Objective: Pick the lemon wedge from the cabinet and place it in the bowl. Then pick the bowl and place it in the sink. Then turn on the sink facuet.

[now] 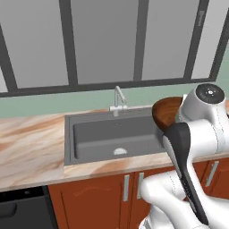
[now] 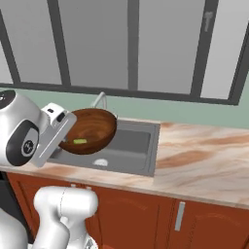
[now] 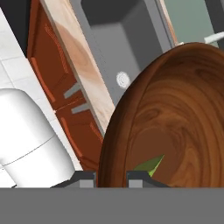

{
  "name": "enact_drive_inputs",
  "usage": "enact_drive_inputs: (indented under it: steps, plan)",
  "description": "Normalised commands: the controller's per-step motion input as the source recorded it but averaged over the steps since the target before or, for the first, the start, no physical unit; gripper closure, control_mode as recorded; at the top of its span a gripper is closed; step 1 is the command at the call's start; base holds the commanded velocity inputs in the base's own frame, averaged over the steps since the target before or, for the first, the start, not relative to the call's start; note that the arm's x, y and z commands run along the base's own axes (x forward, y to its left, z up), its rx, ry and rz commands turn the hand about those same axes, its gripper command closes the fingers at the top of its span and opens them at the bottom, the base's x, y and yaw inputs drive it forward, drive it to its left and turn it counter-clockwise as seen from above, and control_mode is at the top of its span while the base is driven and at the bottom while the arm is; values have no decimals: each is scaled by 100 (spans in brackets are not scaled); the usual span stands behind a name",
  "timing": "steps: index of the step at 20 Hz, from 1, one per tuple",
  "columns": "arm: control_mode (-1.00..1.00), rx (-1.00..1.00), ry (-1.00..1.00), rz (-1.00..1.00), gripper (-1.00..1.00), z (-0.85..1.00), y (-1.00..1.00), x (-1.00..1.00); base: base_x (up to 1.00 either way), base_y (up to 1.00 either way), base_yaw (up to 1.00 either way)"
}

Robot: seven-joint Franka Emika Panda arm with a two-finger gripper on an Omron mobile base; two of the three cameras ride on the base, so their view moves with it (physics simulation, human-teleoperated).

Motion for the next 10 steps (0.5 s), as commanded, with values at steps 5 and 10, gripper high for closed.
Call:
enact_drive_inputs:
  steps: [5,10]
  plan:
    - [100,0,0,0,100,0,0,0,4,-45,-7]
    - [100,0,0,0,100,0,0,0,18,-21,-8]
